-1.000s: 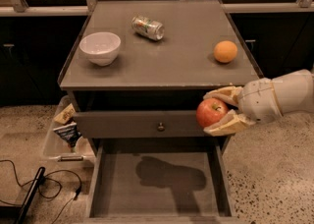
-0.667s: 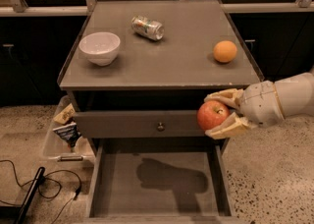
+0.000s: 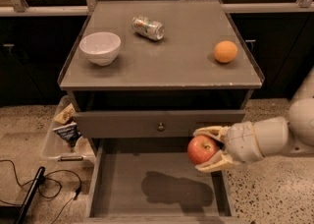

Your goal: Place apple into middle drawer

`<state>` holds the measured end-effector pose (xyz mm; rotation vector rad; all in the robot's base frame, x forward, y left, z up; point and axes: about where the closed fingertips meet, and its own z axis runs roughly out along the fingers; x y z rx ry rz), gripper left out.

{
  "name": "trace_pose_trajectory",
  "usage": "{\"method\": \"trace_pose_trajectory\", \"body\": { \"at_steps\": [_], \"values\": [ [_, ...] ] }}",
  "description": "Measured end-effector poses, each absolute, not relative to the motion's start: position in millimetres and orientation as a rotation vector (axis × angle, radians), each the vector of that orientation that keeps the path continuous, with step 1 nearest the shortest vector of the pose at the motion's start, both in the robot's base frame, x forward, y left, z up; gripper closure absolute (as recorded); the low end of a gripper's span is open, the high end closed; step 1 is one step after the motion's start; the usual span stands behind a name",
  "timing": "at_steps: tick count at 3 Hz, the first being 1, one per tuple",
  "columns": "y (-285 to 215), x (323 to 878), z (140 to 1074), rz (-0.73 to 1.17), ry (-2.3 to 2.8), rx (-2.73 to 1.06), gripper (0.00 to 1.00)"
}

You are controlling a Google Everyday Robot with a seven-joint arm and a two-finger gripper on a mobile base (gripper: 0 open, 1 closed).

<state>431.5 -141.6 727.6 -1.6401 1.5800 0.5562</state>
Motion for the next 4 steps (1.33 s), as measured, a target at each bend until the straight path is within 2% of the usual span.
{"method": "trace_pose_trajectory", "body": {
  "at_steps": [1,2,4],
  "values": [
    [-136.5,446.1,671.6,0.540,1.561,-1.618,1.00],
    [-136.4,446.2,671.5,0.540,1.561,-1.618,1.00],
    [-139.3,466.7,551.5,0.677,1.718,-1.505,1.00]
  ]
}}
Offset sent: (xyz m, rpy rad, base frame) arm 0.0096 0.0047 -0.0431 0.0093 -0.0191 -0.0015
